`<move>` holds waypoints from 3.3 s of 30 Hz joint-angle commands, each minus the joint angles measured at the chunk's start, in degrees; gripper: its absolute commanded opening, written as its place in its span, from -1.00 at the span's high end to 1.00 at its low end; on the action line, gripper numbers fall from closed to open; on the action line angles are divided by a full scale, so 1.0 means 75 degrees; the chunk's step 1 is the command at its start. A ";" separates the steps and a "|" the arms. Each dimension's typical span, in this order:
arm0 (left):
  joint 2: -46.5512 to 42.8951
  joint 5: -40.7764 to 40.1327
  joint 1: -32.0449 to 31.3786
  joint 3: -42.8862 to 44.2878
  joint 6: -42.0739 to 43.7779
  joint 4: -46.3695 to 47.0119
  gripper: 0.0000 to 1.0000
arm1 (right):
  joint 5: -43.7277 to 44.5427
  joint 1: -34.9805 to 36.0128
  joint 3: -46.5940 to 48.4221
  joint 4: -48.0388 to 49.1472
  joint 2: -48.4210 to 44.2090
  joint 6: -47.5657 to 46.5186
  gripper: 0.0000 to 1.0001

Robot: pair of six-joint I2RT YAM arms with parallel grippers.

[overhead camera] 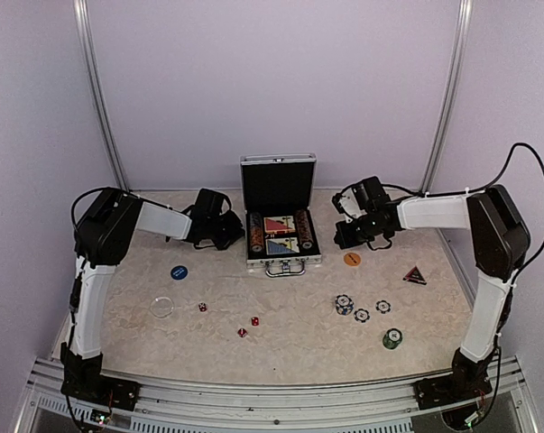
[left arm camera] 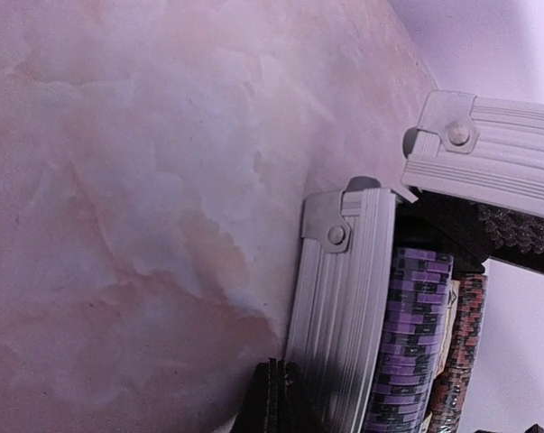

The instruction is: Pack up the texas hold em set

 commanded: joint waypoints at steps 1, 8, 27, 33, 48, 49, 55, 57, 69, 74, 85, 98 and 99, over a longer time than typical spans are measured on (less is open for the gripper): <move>0.0316 0.0586 -0.0451 0.0150 0.0001 0.0070 1.00 | -0.0213 -0.0309 0.0584 0.0012 0.0504 0.0162 1.00; 0.0299 0.0571 -0.0579 0.0130 -0.0127 0.0165 1.00 | -0.0781 -0.0746 0.1532 -0.0086 0.1444 0.0514 1.00; -0.0113 0.0607 -0.0478 -0.0439 -0.0127 0.0351 1.00 | -0.1371 -0.0870 0.3004 -0.0337 0.2672 0.0840 1.00; -0.0107 0.0652 -0.0507 -0.0448 -0.0164 0.0365 1.00 | -0.1436 -0.0814 0.3008 -0.0329 0.2788 0.0840 1.00; -0.0194 0.0693 -0.0525 -0.0618 -0.0175 0.0417 1.00 | -0.1550 -0.0554 0.2609 -0.0097 0.2862 0.0625 1.00; -0.0224 0.0689 -0.0532 -0.0653 -0.0179 0.0442 1.00 | -0.1551 -0.0535 0.2590 -0.0096 0.2861 0.0616 1.00; -0.0303 0.0752 -0.0544 -0.0780 -0.0184 0.0494 1.00 | -0.1572 -0.0381 0.2162 0.0137 0.2698 0.0569 1.00; -0.0318 0.0757 -0.0548 -0.0793 -0.0170 0.0474 1.00 | -0.1583 -0.0337 0.2021 0.0197 0.2648 0.0548 1.00; -0.0475 0.0789 -0.0595 -0.0993 -0.0130 0.0458 1.00 | -0.1959 0.0280 0.1330 0.0547 0.2282 0.0314 1.00; -0.0615 0.0734 -0.0570 -0.1225 -0.0072 0.0441 1.00 | -0.2044 0.0555 0.1039 0.0730 0.2144 0.0339 1.00; -0.1009 0.0705 -0.0503 -0.1692 -0.0023 0.0447 1.00 | -0.2045 0.1287 0.0654 0.1026 0.1880 0.0542 1.00; -0.1798 0.0709 -0.0885 -0.2933 -0.0138 0.0848 1.00 | -0.1708 0.2048 0.0107 0.1322 0.1439 0.0901 1.00; -0.1823 0.0713 -0.0973 -0.3025 -0.0171 0.0901 1.00 | -0.1668 0.2044 0.0011 0.1344 0.1385 0.0916 1.00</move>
